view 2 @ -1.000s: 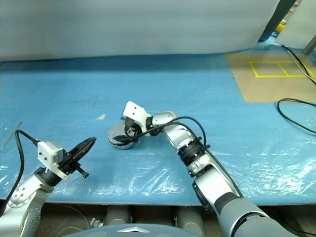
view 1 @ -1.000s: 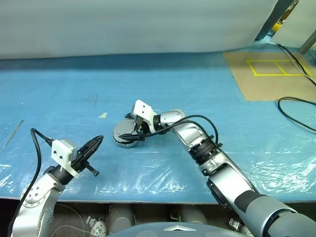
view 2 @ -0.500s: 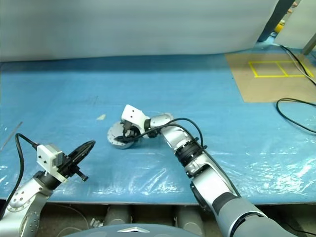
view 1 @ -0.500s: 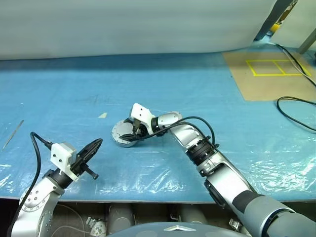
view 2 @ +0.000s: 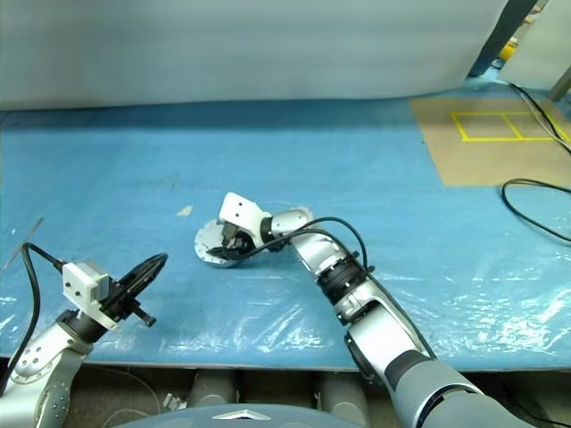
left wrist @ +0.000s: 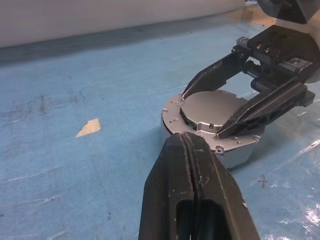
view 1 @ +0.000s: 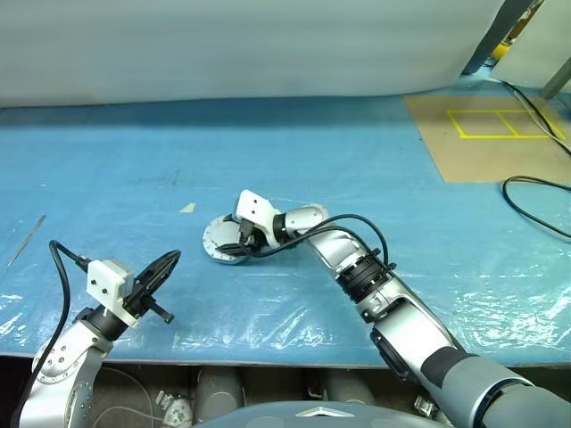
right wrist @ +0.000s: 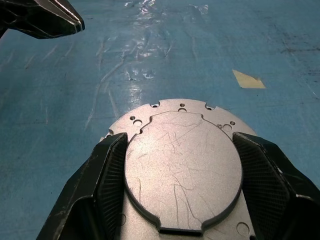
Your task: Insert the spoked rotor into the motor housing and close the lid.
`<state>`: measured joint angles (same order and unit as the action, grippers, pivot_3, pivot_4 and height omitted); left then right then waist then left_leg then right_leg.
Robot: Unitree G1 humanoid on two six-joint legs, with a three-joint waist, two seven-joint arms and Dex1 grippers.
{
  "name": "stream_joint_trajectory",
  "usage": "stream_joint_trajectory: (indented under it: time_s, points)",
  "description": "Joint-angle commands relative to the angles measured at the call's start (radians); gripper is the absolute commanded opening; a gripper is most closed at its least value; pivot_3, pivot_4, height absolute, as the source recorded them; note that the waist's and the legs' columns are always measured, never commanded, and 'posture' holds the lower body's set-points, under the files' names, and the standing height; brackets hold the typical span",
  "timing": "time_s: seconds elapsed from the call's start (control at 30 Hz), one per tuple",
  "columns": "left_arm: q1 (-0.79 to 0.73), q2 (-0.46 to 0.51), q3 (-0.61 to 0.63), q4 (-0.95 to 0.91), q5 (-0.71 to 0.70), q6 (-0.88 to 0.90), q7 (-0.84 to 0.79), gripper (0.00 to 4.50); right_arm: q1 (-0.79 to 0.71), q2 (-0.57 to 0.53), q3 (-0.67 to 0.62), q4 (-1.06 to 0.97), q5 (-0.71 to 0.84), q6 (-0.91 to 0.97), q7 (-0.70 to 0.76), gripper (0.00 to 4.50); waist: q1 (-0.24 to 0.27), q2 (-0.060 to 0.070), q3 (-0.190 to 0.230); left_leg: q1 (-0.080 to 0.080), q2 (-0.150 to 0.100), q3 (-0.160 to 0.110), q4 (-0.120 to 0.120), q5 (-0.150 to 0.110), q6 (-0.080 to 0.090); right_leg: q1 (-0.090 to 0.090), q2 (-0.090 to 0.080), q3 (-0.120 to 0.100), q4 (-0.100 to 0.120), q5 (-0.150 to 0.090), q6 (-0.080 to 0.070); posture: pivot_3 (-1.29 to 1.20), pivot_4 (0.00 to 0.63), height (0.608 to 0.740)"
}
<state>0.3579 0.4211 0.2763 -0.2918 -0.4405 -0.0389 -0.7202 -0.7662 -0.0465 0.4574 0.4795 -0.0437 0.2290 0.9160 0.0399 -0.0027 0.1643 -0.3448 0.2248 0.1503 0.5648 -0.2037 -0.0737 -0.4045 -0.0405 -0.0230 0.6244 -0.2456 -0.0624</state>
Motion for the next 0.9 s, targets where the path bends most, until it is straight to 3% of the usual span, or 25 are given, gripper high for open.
stream_joint_trajectory:
  time_s: [0.03,0.3,0.53,0.9]
  points:
    - [-0.008,0.004,0.003,-0.007,-0.001,-0.026,-0.01,0.0,-0.04,-0.003,-0.013,0.057,-0.022,-0.028,-0.019,2.97,0.0,0.0,0.0,0.0,0.0,0.0,0.0,0.0,0.0,0.0,0.0,0.0,0.0,0.0,0.0,0.0,0.15,0.74]
    - [-0.029,-0.001,-0.013,0.029,0.009,-0.039,-0.026,0.0,-0.049,-0.022,0.051,0.156,-0.086,-0.039,-0.006,2.97,0.0,0.001,0.0,0.002,0.0,0.0,0.002,0.0,0.0,0.003,0.0,0.0,0.002,0.0,-0.001,0.0,0.15,0.74]
    - [-0.061,-0.007,-0.058,0.02,0.008,0.039,0.012,0.0,-0.011,0.042,-0.013,0.129,0.013,0.107,0.021,2.97,0.001,0.002,-0.001,0.005,0.0,0.001,0.001,-0.002,0.004,0.007,0.0,0.001,0.002,0.0,-0.001,0.0,0.15,0.74]
    - [-0.134,-0.031,-0.13,0.03,0.047,0.05,0.04,0.0,0.025,-0.011,0.061,0.195,-0.12,-0.052,-0.04,2.97,-0.001,0.004,-0.005,0.006,0.0,0.002,-0.001,0.0,0.001,0.007,-0.001,0.001,0.0,0.0,-0.001,0.0,0.15,0.74]
